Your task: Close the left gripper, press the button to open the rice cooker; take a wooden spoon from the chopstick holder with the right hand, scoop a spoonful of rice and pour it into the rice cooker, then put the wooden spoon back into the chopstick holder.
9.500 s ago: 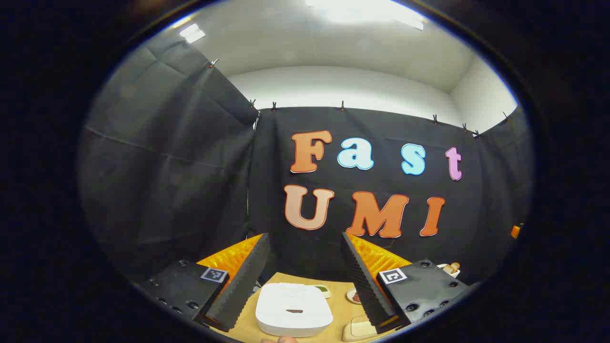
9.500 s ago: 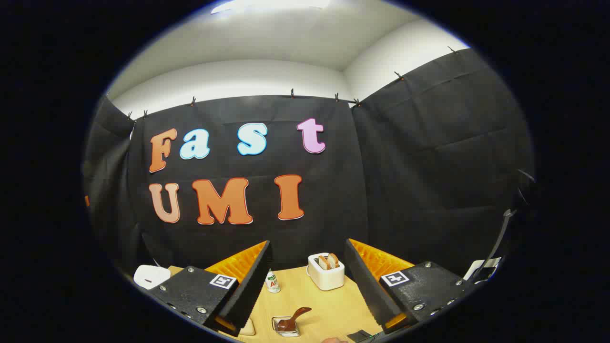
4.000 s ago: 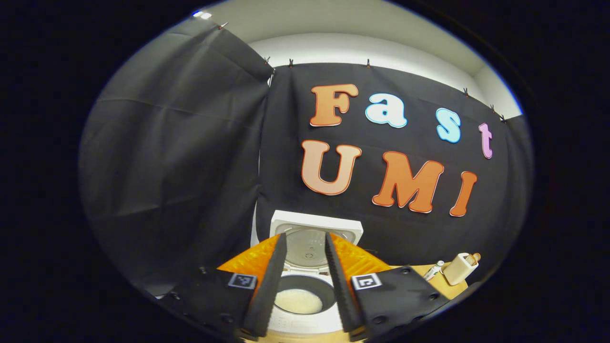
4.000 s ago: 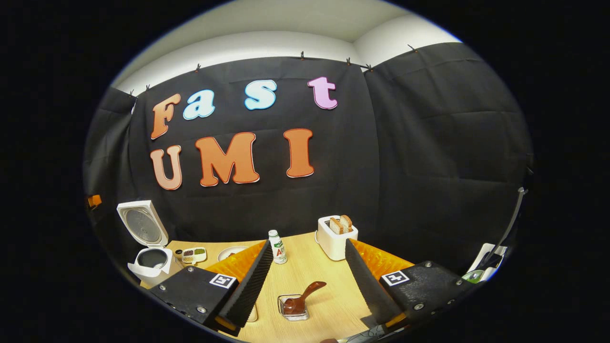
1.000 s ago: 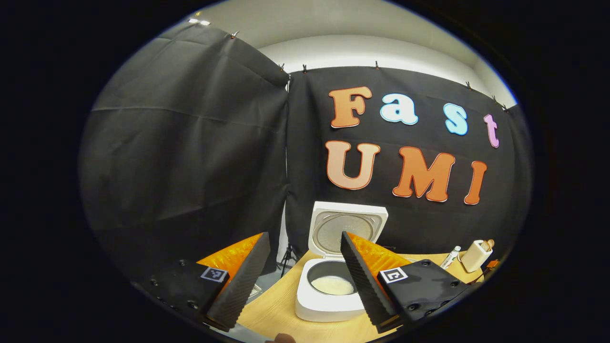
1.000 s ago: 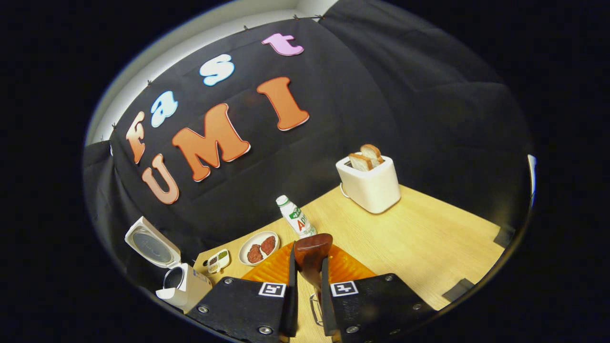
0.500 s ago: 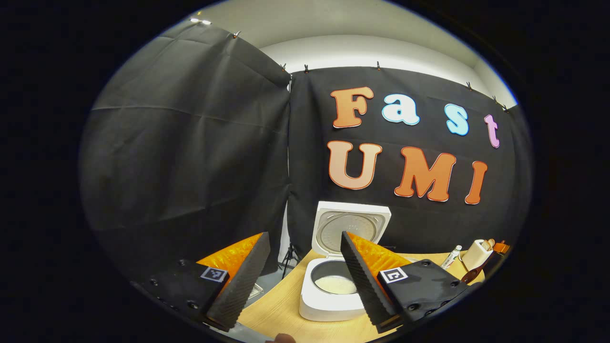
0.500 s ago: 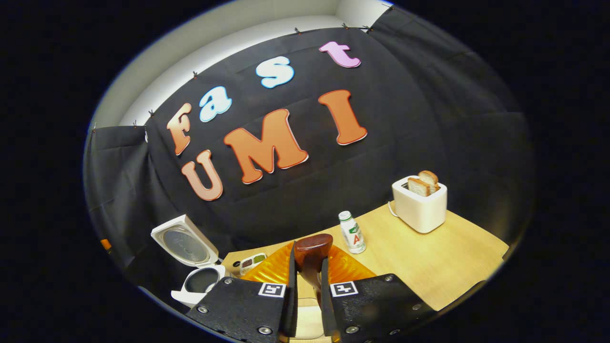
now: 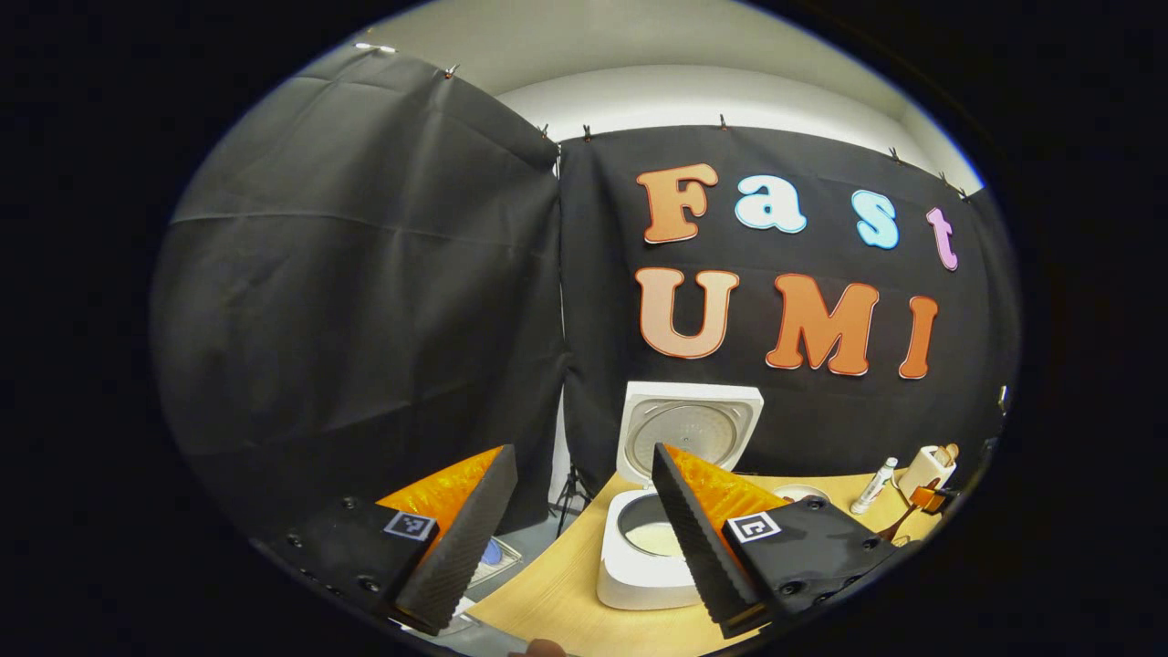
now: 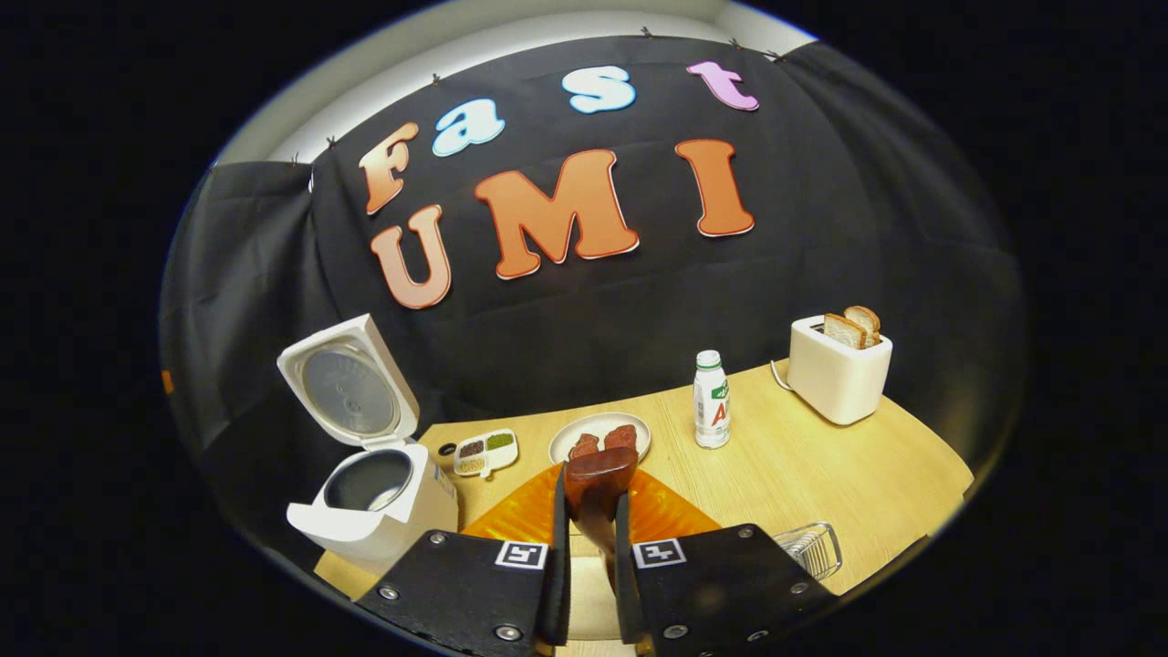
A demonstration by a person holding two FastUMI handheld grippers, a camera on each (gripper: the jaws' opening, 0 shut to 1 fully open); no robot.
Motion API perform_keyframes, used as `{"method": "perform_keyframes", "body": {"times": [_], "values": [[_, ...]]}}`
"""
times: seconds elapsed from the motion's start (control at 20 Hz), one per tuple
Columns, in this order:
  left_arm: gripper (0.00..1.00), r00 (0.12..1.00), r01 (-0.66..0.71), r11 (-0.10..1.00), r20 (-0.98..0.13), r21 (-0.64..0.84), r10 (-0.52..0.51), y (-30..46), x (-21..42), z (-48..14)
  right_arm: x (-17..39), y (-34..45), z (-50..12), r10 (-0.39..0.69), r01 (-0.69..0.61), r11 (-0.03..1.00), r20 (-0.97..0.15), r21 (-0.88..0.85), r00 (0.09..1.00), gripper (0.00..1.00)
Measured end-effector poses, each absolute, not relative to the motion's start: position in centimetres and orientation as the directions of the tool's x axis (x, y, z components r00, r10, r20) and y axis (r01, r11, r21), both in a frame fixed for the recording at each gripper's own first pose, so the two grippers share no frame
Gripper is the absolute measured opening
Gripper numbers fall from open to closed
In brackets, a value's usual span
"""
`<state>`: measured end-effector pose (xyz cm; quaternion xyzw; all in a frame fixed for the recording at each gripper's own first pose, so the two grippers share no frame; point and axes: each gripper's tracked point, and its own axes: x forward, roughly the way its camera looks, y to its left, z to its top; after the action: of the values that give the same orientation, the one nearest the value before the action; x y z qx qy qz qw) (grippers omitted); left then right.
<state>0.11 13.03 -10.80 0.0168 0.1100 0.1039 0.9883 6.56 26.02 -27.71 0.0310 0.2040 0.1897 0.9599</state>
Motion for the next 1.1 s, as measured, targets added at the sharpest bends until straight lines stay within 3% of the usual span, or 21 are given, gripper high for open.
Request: {"method": "perform_keyframes", "body": {"times": [0.4, 0.6, 0.9, 1.1], "values": [[1.00, 0.935, -0.253, 0.964, -0.237, 0.076, 0.264, 15.4, -1.1, -11.9, 4.8, 28.4, -34.1, 0.329, -0.400, 0.912, -0.415, -0.095, 0.848, 0.20], [1.00, 0.927, -0.261, 0.960, -0.253, 0.101, 0.278, 16.1, -1.2, -12.9, 4.2, 29.1, -35.6, 0.330, -0.397, 0.914, -0.419, -0.082, 0.846, 0.18], [1.00, 0.923, -0.247, 0.962, -0.275, 0.116, 0.270, 15.7, -1.3, -14.2, 2.2, 31.0, -36.7, 0.430, -0.329, 0.901, -0.469, 0.284, 0.772, 0.20], [1.00, 0.916, -0.247, 0.962, -0.295, 0.116, 0.271, 15.8, -1.8, -14.8, 2.5, 30.5, -37.3, 0.453, -0.179, 0.839, -0.479, 0.513, 0.752, 0.20]]}}
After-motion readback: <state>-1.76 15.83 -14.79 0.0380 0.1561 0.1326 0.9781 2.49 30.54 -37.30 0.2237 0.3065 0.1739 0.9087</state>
